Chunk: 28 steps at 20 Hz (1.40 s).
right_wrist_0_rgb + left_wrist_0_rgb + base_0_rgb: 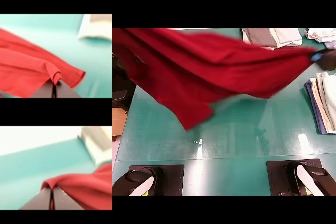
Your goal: Fold the shirts.
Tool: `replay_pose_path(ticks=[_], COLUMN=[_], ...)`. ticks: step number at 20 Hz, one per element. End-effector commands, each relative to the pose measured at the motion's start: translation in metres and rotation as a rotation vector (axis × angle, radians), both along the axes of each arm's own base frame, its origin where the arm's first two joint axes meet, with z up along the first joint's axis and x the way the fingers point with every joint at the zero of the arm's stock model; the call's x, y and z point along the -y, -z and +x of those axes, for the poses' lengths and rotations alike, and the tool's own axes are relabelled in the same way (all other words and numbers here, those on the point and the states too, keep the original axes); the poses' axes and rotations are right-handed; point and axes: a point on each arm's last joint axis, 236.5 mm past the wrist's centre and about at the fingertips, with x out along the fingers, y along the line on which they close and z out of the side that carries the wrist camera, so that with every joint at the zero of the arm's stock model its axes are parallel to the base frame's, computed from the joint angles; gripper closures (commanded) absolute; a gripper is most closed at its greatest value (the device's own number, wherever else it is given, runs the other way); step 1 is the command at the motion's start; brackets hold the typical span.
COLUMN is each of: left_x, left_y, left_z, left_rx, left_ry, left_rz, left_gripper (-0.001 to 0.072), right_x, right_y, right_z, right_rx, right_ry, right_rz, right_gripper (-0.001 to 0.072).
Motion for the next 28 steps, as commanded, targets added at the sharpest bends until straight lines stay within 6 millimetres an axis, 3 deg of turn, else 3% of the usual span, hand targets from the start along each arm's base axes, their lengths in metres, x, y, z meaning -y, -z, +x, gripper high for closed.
replay_pose_path(ticks=[1,4,6,8,10,12,14,15,17,18,20,21,22,23,24,25,28], left_x=[-0.022,-0.028,-0.026,-0.019,-0.014,-0.005,0.008,0.014,0.023,0.024,0.018,0.010,0.002,-0.006,-0.015,-0.029,-0.063], left_y=[-0.077,-0.097,-0.088,-0.058,-0.005,0.065,0.144,0.191,0.279,0.313,0.366,0.383,0.392,0.392,0.388,0.385,0.376], left_z=[-0.090,-0.114,-0.105,-0.067,-0.013,0.049,0.107,0.133,0.173,0.189,0.213,0.218,0.220,0.220,0.219,0.214,0.185], left_rx=[0.246,0.324,0.293,0.190,0.020,-0.187,-0.383,-0.492,-0.675,-0.737,-0.829,-0.867,-0.888,-0.891,-0.894,-0.911,-0.982], left_ry=[-0.007,-0.005,-0.007,-0.017,-0.045,-0.062,-0.061,-0.060,-0.058,-0.067,-0.105,-0.131,-0.145,-0.158,-0.176,-0.196,-0.233], left_rz=[-0.077,-0.106,-0.098,-0.069,-0.003,0.062,0.117,0.144,0.190,0.201,0.180,0.162,0.158,0.148,0.140,0.138,0.108], left_gripper=[0.0685,0.0686,0.0686,0.0685,0.0685,0.0685,0.0685,0.0685,0.0684,0.0684,0.0684,0.0683,0.0662,0.0366,0.0121,0.0119,0.0119], right_x=[0.009,0.023,0.027,0.026,0.026,0.035,0.040,0.040,0.033,0.028,0.023,0.020,0.016,0.014,0.013,0.013,0.008], right_y=[-0.080,-0.100,-0.105,-0.101,-0.083,-0.039,0.028,0.071,0.150,0.184,0.231,0.244,0.251,0.252,0.248,0.239,0.207], right_z=[-0.057,-0.071,-0.066,-0.054,-0.028,0.004,0.035,0.047,0.064,0.073,0.090,0.096,0.102,0.108,0.116,0.122,0.125], right_rx=[0.167,0.162,0.129,0.078,-0.010,-0.155,-0.343,-0.453,-0.645,-0.710,-0.787,-0.812,-0.827,-0.832,-0.819,-0.798,-0.737], right_ry=[0.087,0.161,0.166,0.123,0.084,0.088,0.097,0.087,0.053,0.037,0.026,0.019,0.007,-0.001,-0.002,-0.006,-0.041], right_rz=[-0.079,-0.099,-0.084,-0.075,-0.031,-0.035,-0.075,-0.113,-0.146,-0.139,-0.118,-0.100,-0.082,-0.068,-0.053,-0.036,-0.014], right_gripper=[0.0697,0.0697,0.0697,0.0698,0.0698,0.0698,0.0698,0.0698,0.0698,0.0697,0.0696,0.0696,0.0691,0.0603,0.0381,0.0297,0.0298])
